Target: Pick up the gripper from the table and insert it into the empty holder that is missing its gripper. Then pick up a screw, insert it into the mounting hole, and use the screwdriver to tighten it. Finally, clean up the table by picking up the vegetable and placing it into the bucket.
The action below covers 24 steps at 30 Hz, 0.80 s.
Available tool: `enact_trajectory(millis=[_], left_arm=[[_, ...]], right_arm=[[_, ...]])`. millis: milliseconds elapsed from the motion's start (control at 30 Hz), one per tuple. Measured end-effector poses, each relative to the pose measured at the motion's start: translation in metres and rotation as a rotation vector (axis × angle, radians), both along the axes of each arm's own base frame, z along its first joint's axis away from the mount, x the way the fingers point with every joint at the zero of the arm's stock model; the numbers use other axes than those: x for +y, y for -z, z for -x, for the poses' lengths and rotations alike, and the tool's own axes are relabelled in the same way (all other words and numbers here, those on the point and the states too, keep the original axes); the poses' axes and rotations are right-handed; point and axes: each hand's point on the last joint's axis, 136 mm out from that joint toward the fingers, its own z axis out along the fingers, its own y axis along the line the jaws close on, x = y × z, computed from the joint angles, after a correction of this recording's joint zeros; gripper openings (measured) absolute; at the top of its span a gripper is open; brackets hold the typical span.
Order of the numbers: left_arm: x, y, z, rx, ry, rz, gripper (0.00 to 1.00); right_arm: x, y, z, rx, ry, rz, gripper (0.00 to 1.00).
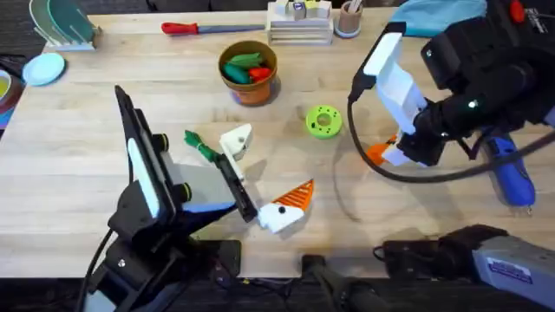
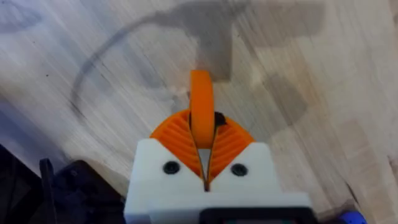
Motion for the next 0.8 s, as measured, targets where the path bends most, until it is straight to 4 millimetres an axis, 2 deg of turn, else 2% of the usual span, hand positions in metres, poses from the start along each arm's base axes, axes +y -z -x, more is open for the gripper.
enact_trajectory(millis=[233,367,433,533,667,733,800], left_arm=[[0.000,0.000,0.000,0.000,0.000,0.000,0.993],[0.000,0.000,0.000,0.000,0.000,0.000,0.993],[0.000,0.000,0.000,0.000,0.000,0.000,0.992],[0.000,0.000,0.000,0.000,0.000,0.000,0.992],[0.000,0.000,0.000,0.000,0.000,0.000,0.994],[0.000,0.000,0.000,0.000,0.000,0.000,0.993],[0.000,0.000,0.000,0.000,0.000,0.000,0.993]], right_arm=[[0.004,-0.022,0.001,-0.099,-0.014,-0.031,0.015],[0.005,-0.036,0.000,-0.155,0.063,-0.069,0.013],[0.006,-0.052,-0.004,-0.202,0.151,-0.114,0.012],[0.011,-0.088,-0.019,-0.333,0.286,-0.228,0.012],[0.011,-0.128,-0.026,-0.468,0.451,-0.393,0.011],[0.011,-0.128,-0.031,-0.489,0.540,-0.479,0.011],[0.018,-0.111,-0.036,-0.444,0.612,-0.564,0.011]])
